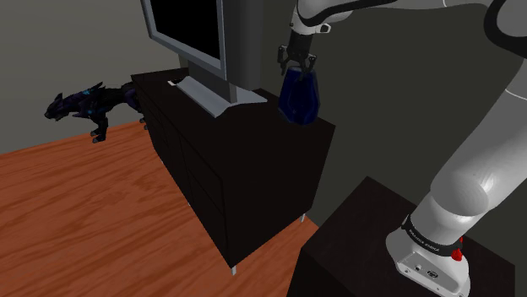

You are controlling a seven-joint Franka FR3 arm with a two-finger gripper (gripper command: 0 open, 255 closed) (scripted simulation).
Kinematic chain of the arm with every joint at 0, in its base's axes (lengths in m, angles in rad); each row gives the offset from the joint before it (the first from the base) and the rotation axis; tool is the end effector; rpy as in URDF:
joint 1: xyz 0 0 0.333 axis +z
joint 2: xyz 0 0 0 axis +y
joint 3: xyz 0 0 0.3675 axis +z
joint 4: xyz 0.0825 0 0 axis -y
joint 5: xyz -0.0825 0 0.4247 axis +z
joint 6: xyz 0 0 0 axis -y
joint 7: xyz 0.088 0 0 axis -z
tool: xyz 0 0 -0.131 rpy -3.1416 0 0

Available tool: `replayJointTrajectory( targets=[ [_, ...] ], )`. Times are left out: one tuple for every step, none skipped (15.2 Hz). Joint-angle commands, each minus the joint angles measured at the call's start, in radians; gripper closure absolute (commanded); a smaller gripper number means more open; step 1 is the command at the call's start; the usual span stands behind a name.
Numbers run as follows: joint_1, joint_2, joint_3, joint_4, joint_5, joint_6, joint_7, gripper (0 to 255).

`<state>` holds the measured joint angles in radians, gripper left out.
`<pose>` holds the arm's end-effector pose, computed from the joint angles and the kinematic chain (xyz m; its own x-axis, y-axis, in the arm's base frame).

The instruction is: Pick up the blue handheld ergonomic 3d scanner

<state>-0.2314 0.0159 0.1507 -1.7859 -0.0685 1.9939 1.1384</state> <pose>0.6295 -0.0572 0.5707 0.3519 -0.9258 0.1381 -0.9173 -0.3705 -0.1458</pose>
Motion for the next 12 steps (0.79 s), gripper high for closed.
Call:
replayJointTrajectory(
  targets=[
    [-0.001, 0.002, -0.001, 0.0, -0.001, 0.0, 0.0, 255],
    [-0.001, 0.003, -0.001, 0.0, -0.001, 0.001, 0.002, 255],
    [-0.001, 0.003, 0.0, 0.013, -0.001, -0.013, 0.001, 255],
    [0.0, 0.003, 0.0, 0.027, 0.0, -0.026, 0.0, 255],
    [0.0, 0.003, 0.0, 0.041, 0.0, -0.04, -0.001, 255],
    [0.0, 0.003, 0.0, 0.055, 0.0, -0.053, -0.002, 255],
    [0.0, 0.004, 0.0, 0.069, 0.0, -0.067, -0.002, 255],
    [0.0, 0.005, 0.0, 0.083, 0.0, -0.08, -0.003, 255],
    [0.0, 0.006, 0.0, 0.098, 0.0, -0.094, -0.004, 255],
    [0.001, 0.008, 0.0, 0.113, 0.0, -0.108, -0.004, 255],
    [0.001, 0.009, 0.0, 0.129, 0.0, -0.122, -0.005, 255],
    [0.001, 0.011, 0.001, 0.145, 0.0, -0.136, -0.006, 255]
  ],
)
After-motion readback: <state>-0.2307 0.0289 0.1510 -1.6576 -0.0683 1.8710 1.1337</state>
